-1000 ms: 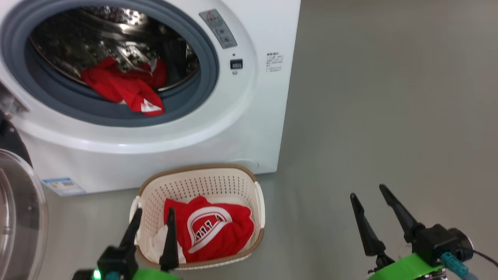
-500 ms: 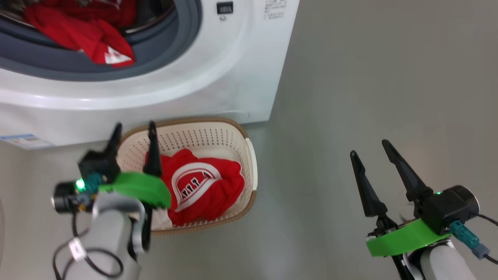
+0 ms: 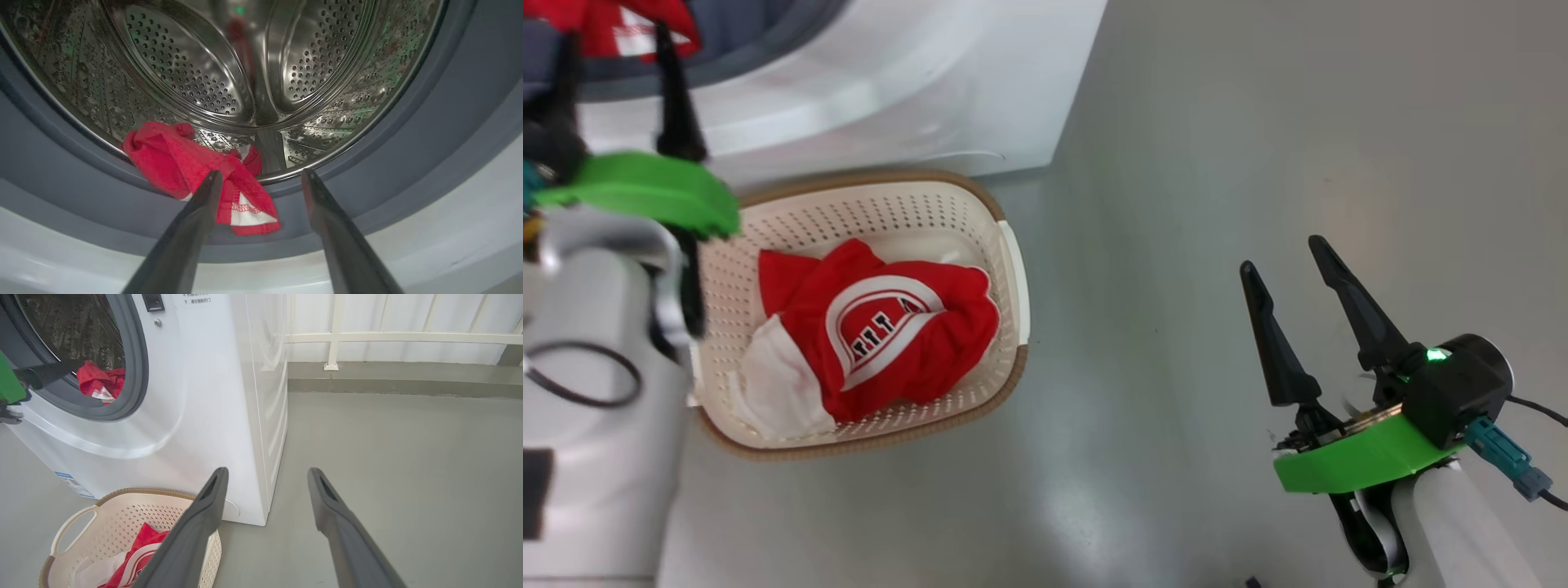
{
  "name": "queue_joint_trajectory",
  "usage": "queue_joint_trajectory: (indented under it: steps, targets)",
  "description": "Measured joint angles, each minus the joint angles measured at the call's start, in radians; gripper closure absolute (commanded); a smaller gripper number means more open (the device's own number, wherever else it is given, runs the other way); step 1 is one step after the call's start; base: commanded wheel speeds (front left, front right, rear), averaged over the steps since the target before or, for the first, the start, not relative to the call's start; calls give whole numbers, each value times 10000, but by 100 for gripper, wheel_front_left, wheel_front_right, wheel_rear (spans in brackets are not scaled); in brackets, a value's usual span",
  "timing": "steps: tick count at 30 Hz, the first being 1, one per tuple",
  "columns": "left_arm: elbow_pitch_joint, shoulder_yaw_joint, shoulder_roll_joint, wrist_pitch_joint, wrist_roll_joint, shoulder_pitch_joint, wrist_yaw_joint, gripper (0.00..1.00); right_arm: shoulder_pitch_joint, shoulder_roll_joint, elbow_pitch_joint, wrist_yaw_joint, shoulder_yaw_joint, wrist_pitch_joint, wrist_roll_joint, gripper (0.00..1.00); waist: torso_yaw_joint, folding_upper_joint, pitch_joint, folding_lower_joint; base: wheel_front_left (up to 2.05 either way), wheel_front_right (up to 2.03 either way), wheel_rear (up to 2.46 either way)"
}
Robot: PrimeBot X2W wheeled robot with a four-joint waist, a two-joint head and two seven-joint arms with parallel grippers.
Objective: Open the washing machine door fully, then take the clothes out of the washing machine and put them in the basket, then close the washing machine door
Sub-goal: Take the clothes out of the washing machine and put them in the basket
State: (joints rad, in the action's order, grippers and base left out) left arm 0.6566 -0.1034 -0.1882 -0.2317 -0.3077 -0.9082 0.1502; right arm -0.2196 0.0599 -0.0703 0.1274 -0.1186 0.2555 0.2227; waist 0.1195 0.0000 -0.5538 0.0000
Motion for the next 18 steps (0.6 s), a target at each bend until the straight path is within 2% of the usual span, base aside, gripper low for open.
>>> queue_joint_trajectory:
  steps: [11,18]
  targets:
    - [1358,272,-1200,537,6,-2134,-113,0,-566,-40,-157,0,-491,0,236,0,662,0,-713,-1,0,0,0]
    - [2263,278,-1618,1313,15,-2797,-184,0,-743,-54,-242,0,-646,0,244,0,941,0,-896,0,0,0,0]
